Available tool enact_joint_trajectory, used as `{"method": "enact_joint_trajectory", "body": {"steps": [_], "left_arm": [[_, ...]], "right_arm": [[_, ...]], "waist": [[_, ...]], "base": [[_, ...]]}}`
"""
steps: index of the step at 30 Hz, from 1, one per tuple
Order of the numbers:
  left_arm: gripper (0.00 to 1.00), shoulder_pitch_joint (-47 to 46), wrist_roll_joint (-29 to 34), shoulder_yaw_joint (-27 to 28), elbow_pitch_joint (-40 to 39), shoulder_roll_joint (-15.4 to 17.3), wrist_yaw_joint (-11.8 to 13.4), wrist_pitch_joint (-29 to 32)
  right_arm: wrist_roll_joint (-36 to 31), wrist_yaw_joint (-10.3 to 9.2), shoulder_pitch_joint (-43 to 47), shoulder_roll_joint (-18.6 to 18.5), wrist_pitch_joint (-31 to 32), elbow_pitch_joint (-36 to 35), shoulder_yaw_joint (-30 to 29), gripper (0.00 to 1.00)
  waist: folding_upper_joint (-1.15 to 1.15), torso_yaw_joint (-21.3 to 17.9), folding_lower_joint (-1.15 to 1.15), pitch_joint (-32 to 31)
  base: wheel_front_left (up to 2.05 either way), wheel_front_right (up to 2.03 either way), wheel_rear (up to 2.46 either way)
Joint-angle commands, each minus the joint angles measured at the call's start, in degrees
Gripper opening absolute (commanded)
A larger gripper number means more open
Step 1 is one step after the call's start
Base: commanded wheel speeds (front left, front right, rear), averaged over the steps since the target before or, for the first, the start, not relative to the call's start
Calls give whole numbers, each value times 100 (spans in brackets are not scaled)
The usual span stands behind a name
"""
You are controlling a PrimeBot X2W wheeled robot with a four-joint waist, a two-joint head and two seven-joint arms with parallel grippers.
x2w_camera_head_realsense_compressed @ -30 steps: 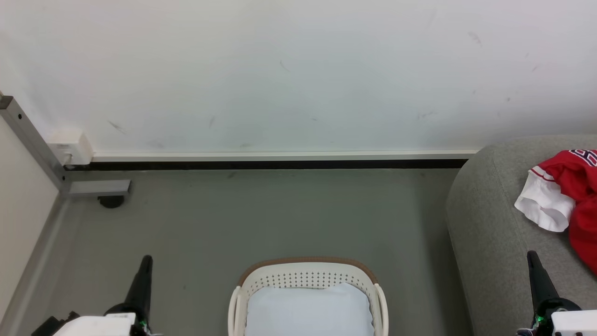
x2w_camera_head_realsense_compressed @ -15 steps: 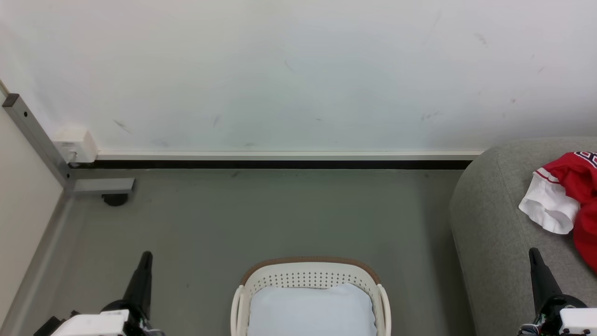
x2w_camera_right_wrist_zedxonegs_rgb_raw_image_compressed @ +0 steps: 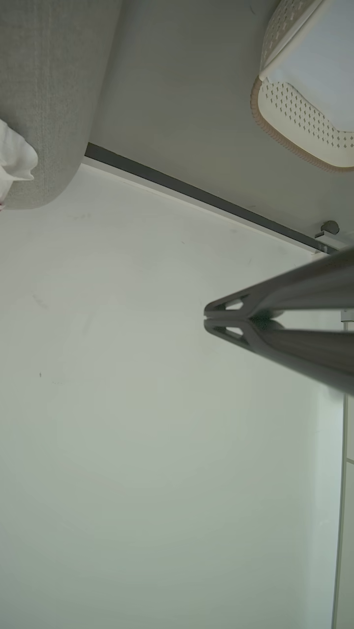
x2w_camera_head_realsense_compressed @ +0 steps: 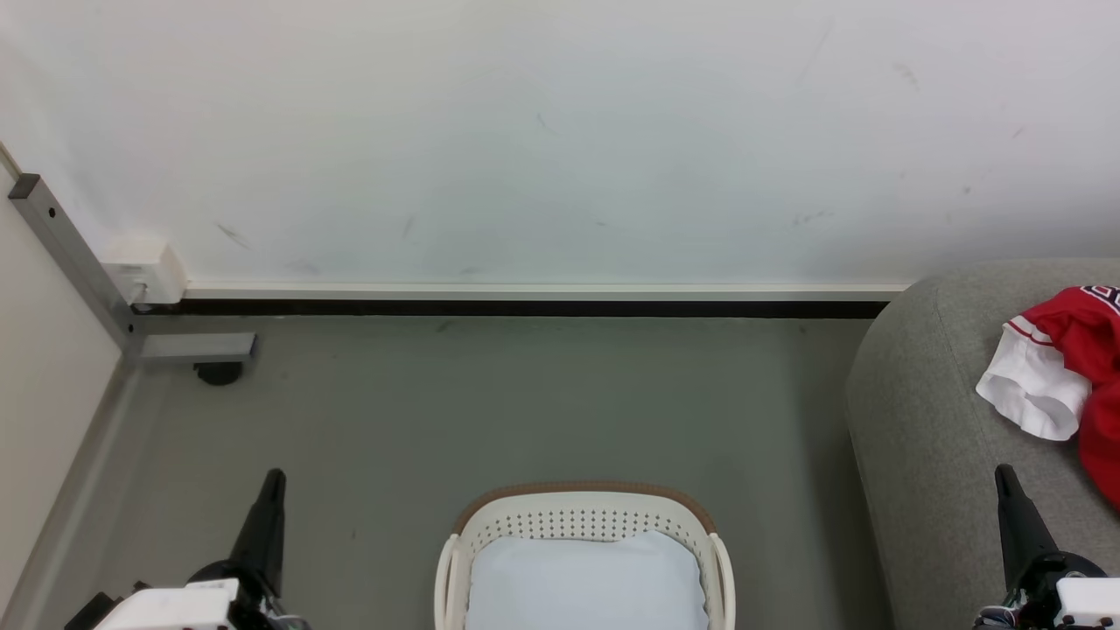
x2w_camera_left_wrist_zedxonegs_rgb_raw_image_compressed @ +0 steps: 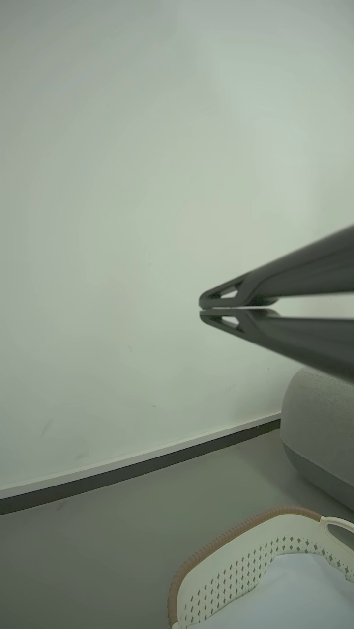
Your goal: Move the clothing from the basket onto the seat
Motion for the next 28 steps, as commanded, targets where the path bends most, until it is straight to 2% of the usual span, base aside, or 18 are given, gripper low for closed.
{"method": "enact_joint_trajectory", "body": {"steps": [1, 28], "left_arm": [[0, -51, -68, 17, 6, 10, -34, 23], [0, -50, -70, 16, 5, 10, -34, 21]], "right_arm": [[4, -10, -62, -5, 19, 12, -17, 0], [-37, -10, -67, 24, 41, 15, -54, 0]], "waist": [[0, 0, 0, 0], [0, 0, 0, 0]], "base": [[0, 0, 0], [0, 0, 0]]}}
